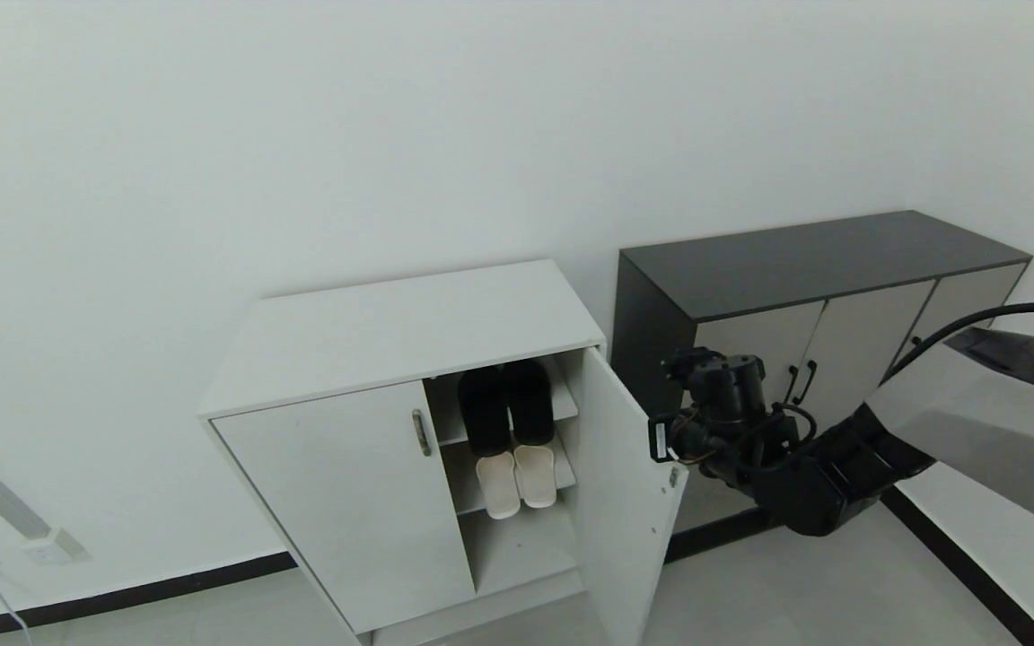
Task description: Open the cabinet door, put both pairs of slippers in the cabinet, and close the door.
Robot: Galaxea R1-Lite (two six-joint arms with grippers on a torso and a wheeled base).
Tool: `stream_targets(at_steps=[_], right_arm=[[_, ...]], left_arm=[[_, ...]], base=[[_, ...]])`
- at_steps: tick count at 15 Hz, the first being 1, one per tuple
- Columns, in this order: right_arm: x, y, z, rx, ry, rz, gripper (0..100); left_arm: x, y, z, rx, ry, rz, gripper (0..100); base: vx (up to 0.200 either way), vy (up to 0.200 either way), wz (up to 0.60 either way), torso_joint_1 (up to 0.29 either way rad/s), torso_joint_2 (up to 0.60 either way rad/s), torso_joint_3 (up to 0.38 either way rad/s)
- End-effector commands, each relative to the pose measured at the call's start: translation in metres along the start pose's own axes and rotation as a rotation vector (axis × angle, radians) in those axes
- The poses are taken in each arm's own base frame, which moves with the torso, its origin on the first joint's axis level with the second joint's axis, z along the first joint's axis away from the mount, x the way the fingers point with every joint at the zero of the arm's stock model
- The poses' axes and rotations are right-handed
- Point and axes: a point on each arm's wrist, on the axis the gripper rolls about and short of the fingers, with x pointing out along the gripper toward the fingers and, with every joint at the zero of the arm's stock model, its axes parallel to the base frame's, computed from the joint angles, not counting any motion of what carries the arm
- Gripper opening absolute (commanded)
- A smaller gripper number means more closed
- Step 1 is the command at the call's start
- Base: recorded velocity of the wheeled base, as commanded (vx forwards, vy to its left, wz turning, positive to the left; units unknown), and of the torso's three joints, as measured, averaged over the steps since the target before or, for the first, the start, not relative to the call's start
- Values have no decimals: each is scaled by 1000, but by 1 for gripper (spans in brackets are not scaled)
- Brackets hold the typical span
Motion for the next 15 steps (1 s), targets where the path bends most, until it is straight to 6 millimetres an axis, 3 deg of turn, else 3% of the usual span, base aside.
stream_targets(at_steps=[1, 5, 6, 8, 15], right_arm=[[-18, 23, 7, 18, -22, 61, 0], [-48, 44, 18, 45, -49, 136, 0], [-67, 50, 19, 37, -47, 197, 0], [-86, 61, 36, 43, -93, 283, 0], [-89, 64, 31, 23, -80, 295, 0]], left_arm=[[0, 0, 0, -1, 1, 0, 0], [0, 0, 0, -1, 1, 0, 0], [0, 0, 0, -1, 2, 0, 0], [0, 0, 0, -1, 2, 3, 0], [0, 0, 0, -1, 2, 2, 0]], base=[[0, 0, 0, 0, 0, 0], [0, 0, 0, 0, 0, 0], [0, 0, 0, 0, 0, 0], [0, 0, 0, 0, 0, 0], [0, 0, 0, 0, 0, 0]])
